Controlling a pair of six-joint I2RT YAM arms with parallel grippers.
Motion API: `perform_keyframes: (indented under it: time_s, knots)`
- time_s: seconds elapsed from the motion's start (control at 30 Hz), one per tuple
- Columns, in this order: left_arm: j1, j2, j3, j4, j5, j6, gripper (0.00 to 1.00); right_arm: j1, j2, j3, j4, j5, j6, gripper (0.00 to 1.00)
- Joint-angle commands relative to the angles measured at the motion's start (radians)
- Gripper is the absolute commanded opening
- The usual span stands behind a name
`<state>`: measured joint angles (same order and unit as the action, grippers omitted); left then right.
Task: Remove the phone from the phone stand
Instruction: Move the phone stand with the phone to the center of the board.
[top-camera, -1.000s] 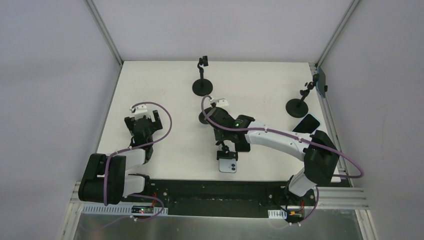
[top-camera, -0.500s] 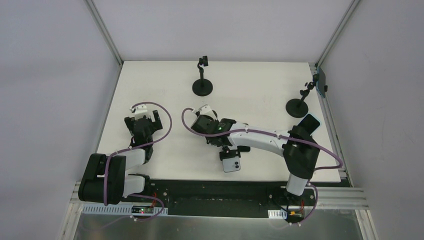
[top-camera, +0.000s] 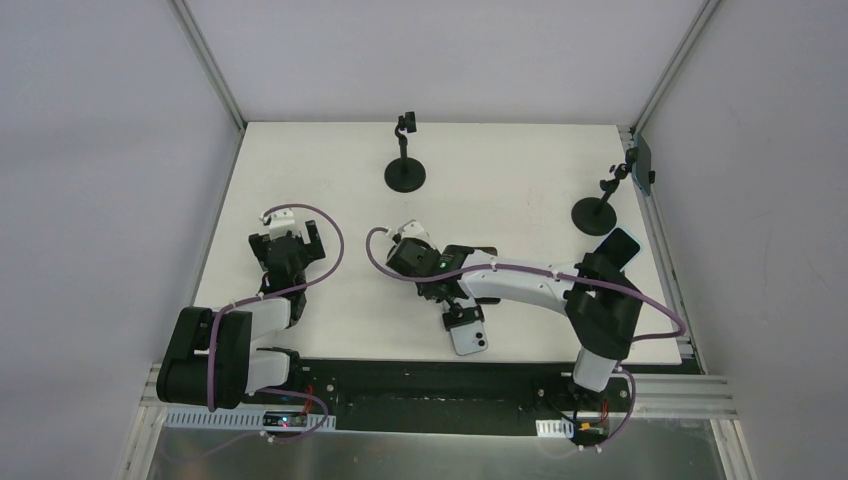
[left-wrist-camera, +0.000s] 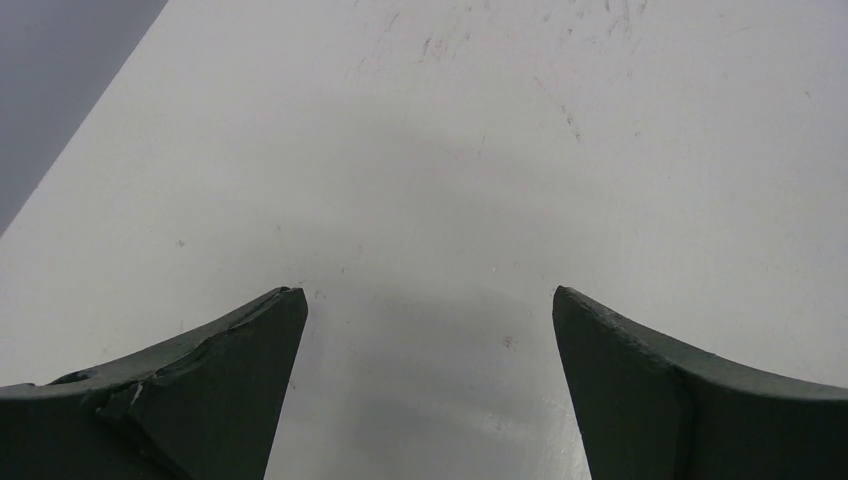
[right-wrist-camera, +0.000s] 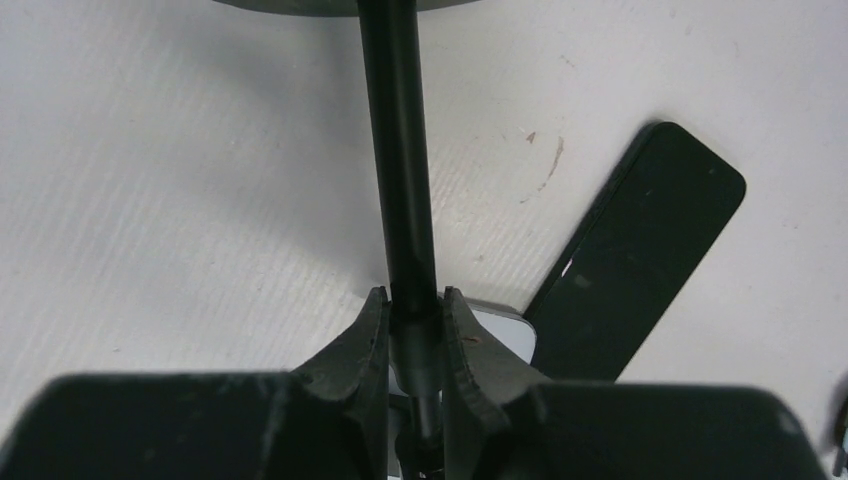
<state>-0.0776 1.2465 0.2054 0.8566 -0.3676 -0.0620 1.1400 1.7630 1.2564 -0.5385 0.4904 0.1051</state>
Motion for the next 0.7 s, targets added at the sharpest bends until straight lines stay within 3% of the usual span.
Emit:
perform_keyframes:
  time_s: [0.0, 0.13, 0.33, 0.67]
  knots:
    - [-0.002, -0.004, 0.028, 0.045, -0.007, 0.003, 0.99, 0.011, -0.022, 0.097, 0.027, 0.002, 0.112, 0.0]
    - [-0.002, -0.004, 0.028, 0.045, -0.007, 0.003, 0.99, 0.009, -0.011, 0.174, 0.009, 0.033, 0.293, 0.0]
    - [-0.002, -0.004, 0.028, 0.045, -0.007, 0.003, 0.99, 0.005, 0.074, 0.306, -0.06, 0.0, 0.583, 0.25]
    - [-0.003, -0.005, 0.028, 0.045, -0.007, 0.003, 0.99, 0.004, 0.172, 0.371, -0.1, 0.031, 0.568, 0.29]
